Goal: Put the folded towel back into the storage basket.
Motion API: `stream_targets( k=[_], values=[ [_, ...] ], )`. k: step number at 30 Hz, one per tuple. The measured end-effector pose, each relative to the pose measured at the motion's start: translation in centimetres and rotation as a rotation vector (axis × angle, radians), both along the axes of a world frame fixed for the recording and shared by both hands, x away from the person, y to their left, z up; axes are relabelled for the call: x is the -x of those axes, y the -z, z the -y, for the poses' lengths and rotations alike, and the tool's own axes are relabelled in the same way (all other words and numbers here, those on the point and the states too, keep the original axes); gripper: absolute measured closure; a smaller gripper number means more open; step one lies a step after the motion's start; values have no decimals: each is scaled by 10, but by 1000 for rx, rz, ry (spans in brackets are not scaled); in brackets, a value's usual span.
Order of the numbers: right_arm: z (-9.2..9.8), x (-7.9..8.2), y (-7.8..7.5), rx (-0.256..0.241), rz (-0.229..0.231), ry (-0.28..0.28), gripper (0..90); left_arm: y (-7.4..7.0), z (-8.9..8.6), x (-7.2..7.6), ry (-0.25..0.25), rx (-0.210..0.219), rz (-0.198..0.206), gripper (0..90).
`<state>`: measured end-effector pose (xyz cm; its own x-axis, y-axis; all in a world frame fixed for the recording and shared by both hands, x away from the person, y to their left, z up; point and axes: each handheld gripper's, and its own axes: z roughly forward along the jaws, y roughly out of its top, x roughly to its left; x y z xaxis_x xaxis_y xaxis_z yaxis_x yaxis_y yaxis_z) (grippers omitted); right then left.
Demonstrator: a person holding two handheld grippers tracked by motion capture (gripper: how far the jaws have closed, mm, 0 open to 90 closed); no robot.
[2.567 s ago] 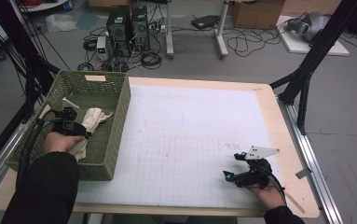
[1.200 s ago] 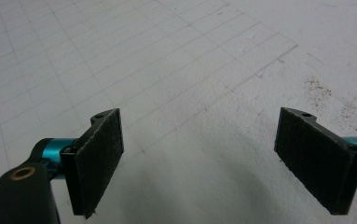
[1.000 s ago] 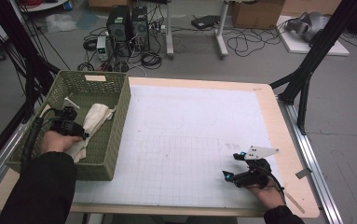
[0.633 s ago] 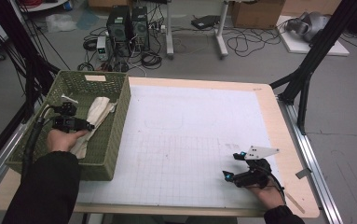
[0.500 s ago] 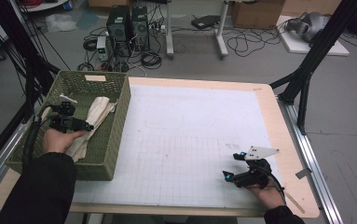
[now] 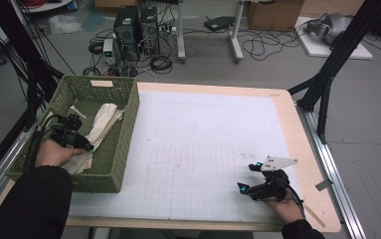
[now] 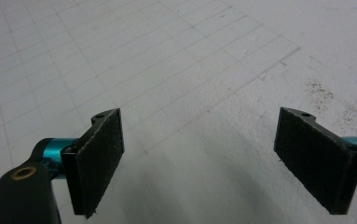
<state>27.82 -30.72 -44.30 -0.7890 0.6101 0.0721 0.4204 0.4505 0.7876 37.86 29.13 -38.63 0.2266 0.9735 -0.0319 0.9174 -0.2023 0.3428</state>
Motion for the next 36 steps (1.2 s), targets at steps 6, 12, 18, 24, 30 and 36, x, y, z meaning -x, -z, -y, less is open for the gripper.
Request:
stream_targets(
  k=[6,12,18,24,30,36],
  values=[
    [-1,0,0,0,-4,-6,151,5,-3,-6,-83,27,71,734],
    [0,0,0,-7,-5,-6,151,-2,-5,-3,-56,21,70,600],
    [0,0,0,-1,-1,-2,151,-16,-6,4,-10,46,46,504],
    [0,0,0,1,-6,3,150,-4,0,4,35,-28,-87,532],
    [2,-1,0,-4,-2,5,150,12,3,1,51,-62,-169,458],
    [1,0,0,-2,-1,3,150,16,8,2,68,-102,-169,529]
  ],
)
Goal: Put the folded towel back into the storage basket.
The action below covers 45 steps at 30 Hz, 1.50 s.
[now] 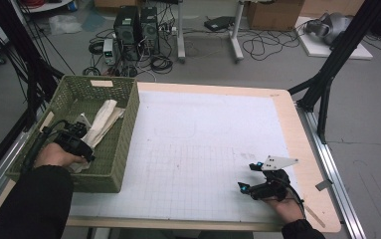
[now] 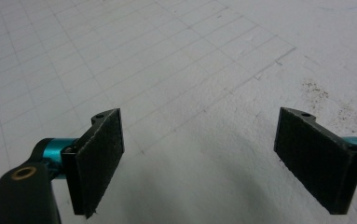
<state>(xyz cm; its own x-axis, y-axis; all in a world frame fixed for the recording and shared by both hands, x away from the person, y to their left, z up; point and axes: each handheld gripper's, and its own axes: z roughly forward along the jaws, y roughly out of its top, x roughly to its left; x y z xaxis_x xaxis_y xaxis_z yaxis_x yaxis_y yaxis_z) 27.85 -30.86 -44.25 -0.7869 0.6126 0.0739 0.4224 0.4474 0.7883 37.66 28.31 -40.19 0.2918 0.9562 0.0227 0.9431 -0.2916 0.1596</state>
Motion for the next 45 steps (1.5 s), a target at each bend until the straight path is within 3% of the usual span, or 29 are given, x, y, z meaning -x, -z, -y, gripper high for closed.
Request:
stream_targets(
  k=[1,4,7,11,13,15,17,18,22,25,27,30,31,34,38,41,45],
  values=[
    [0,0,0,0,0,3,150,-1,1,0,0,-33,7,605],
    [0,0,-1,-4,5,0,151,-3,1,0,0,-19,6,810],
    [1,0,-1,-6,5,3,150,-7,-3,0,-19,10,0,818],
    [1,-1,-1,-8,2,4,150,-14,-6,0,-45,116,10,819],
    [0,-1,-1,-4,2,4,150,-17,-7,-2,-77,213,8,818],
    [-1,-2,-1,0,4,1,150,-15,0,-2,-46,255,-11,802],
    [-1,-2,-1,0,3,-2,150,-9,7,-2,-16,205,-45,667],
    [-1,-2,-1,0,3,-3,150,-8,7,-2,-11,206,-44,582],
    [-1,-1,-1,-5,3,-2,150,-19,2,-2,-25,238,20,504],
    [-1,-2,-1,-6,1,-1,150,-30,-6,-1,-68,287,130,560],
    [-1,-1,-1,-6,1,-2,150,-29,-6,-1,-65,288,166,662],
    [-1,-1,-1,-5,2,-2,150,-18,0,-3,-45,262,125,698],
    [-1,-2,-1,-4,0,-2,150,-12,3,-3,-16,235,109,738],
    [-1,-2,-1,-2,6,-6,150,-1,10,-4,9,167,87,745],
    [-1,-2,-1,-4,5,-7,150,-2,11,-3,36,168,92,723],
    [-1,-2,-1,-6,6,-6,151,-8,9,-2,32,184,134,692],
    [-1,-2,-2,-10,11,-5,150,-20,5,-1,26,250,217,693]
  ],
)
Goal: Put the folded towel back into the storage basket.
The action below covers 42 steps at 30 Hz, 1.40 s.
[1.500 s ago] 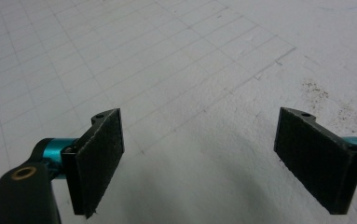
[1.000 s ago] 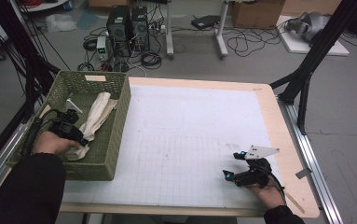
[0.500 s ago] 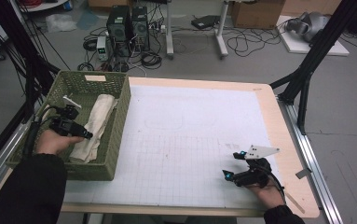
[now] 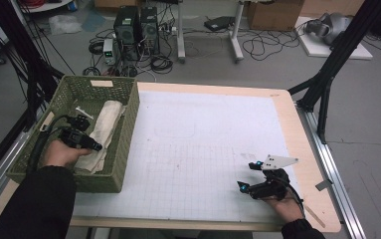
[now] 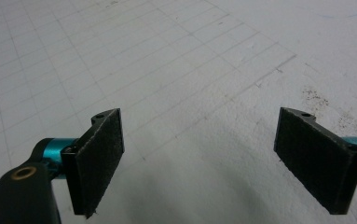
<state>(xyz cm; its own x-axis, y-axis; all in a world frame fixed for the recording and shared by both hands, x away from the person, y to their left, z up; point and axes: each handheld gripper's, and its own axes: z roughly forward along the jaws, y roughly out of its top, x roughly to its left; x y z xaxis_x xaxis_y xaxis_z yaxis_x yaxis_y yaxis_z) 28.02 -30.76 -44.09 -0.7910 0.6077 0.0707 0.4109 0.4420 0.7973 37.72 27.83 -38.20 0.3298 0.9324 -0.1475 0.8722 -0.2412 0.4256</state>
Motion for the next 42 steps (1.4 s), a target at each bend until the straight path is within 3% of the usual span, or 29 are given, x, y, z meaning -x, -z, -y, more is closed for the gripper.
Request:
stream_targets(
  k=[6,14,25,42],
  values=[
    [0,-1,0,-7,-1,2,150,-6,-4,1,2,50,43,663],
    [-1,-1,-2,-18,6,-1,150,-9,-2,3,4,102,46,626],
    [-1,0,-4,-27,13,2,148,-14,-4,7,-14,171,93,599],
    [0,1,-7,-48,13,9,124,-21,-6,13,5,273,84,554]
  ],
)
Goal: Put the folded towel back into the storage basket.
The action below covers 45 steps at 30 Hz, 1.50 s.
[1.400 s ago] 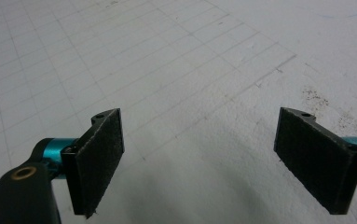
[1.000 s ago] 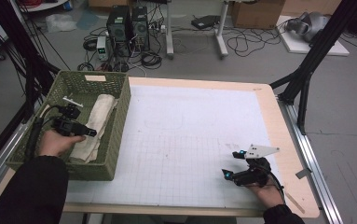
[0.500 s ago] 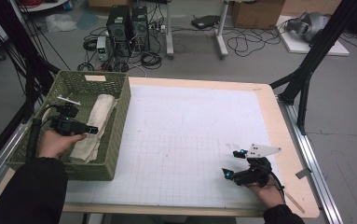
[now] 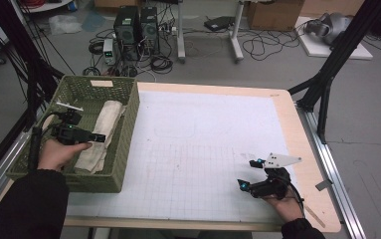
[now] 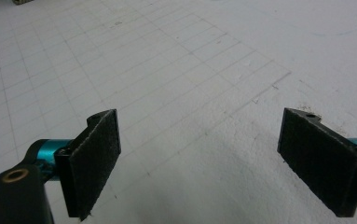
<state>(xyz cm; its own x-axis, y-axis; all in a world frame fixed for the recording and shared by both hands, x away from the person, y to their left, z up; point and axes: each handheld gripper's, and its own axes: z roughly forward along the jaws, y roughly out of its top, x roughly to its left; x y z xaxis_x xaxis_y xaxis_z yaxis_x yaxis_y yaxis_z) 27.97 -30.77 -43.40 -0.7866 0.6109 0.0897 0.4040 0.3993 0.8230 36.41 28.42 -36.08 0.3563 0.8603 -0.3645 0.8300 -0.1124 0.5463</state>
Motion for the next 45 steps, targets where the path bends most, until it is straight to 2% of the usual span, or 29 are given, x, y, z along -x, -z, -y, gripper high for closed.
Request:
stream_targets(
  k=[2,5,9,11,14,16,18,21,25,29,32,35,45],
  values=[
    [0,-1,0,0,2,0,123,0,0,1,6,1,0,549],
    [0,-1,0,-3,-4,0,121,-1,-2,2,16,28,6,535],
    [1,0,-1,-10,2,1,121,-2,-2,3,14,84,17,503],
    [0,0,-1,-11,4,0,121,-3,-4,4,8,145,13,484],
    [0,0,-2,-12,6,0,120,-4,-6,6,10,167,22,478],
    [0,0,-2,-11,10,1,121,-3,-8,9,5,213,32,467],
    [0,0,-2,-12,8,1,120,-4,-8,9,6,217,37,464],
    [0,0,-1,-12,7,1,121,-6,-9,10,16,249,42,464],
    [0,0,-1,-12,9,1,120,-7,-9,10,23,251,49,462],
    [0,0,-1,-12,10,1,120,-8,-9,11,24,290,62,455],
    [0,0,-1,-10,7,0,121,-8,-9,11,30,298,67,451],
    [1,0,-2,-10,11,1,120,-8,-8,11,30,276,65,445],
    [0,1,-2,-11,11,1,121,-8,-8,11,41,262,68,446]
  ],
)
